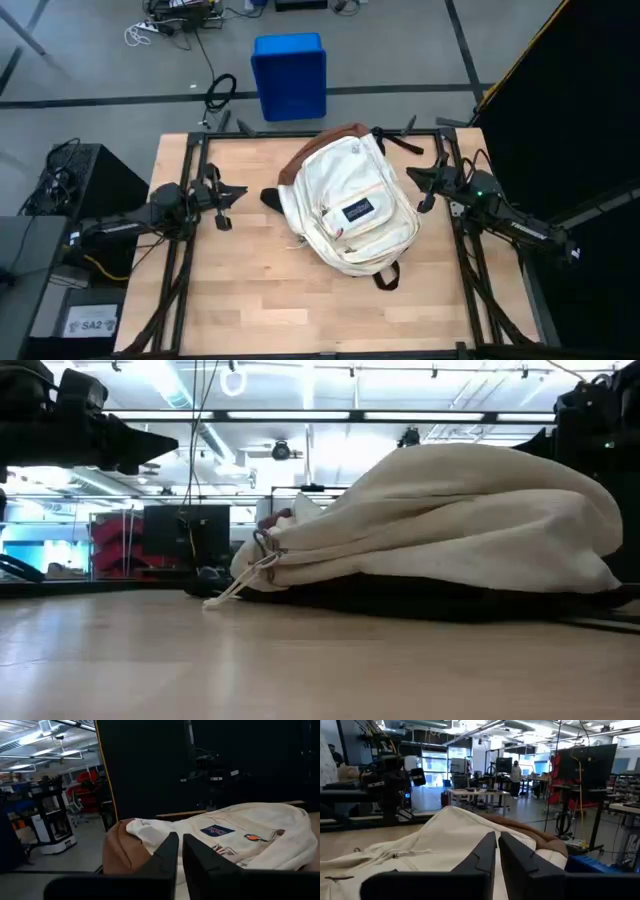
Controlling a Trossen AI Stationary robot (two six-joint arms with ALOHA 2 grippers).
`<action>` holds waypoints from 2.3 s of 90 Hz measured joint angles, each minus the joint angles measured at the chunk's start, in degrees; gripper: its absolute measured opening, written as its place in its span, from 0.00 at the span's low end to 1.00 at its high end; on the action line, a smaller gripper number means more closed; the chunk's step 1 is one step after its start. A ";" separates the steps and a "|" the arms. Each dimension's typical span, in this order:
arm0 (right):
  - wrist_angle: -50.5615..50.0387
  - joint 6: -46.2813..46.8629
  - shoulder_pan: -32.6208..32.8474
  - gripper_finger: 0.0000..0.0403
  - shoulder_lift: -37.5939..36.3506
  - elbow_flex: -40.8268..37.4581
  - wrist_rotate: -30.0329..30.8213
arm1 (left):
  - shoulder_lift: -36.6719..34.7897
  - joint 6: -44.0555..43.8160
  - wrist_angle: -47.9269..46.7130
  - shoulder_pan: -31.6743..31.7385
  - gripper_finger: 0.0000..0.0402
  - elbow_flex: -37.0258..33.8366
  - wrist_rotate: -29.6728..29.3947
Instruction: Unpack backpack
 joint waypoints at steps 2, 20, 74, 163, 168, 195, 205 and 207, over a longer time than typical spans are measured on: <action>-0.02 -0.01 0.02 0.00 0.02 0.02 -0.01 | 0.01 0.01 -0.01 0.00 0.00 0.02 0.00; 0.00 0.01 0.01 0.02 0.01 0.02 0.01 | 0.01 0.01 -0.01 0.00 0.00 0.00 0.00; 0.00 0.01 0.00 0.02 0.02 0.02 0.00 | 0.01 -0.01 0.00 0.00 0.00 0.01 0.00; 0.00 0.01 0.02 0.02 0.01 0.01 0.00 | 0.01 0.01 0.00 0.00 0.00 0.02 0.00; 0.00 0.01 0.02 0.02 0.02 0.01 0.00 | 0.01 -0.01 -0.01 0.00 0.00 0.02 0.00; -0.02 0.01 0.02 0.01 0.00 0.00 0.01 | 0.01 -0.01 0.00 0.00 0.00 0.00 0.00; -0.01 -0.01 0.00 0.02 0.01 0.01 0.00 | 0.01 -0.01 0.01 0.00 0.00 0.00 0.00; -0.02 -0.01 0.00 0.02 0.00 0.02 -0.01 | 0.01 0.01 -0.01 0.00 0.00 0.00 0.00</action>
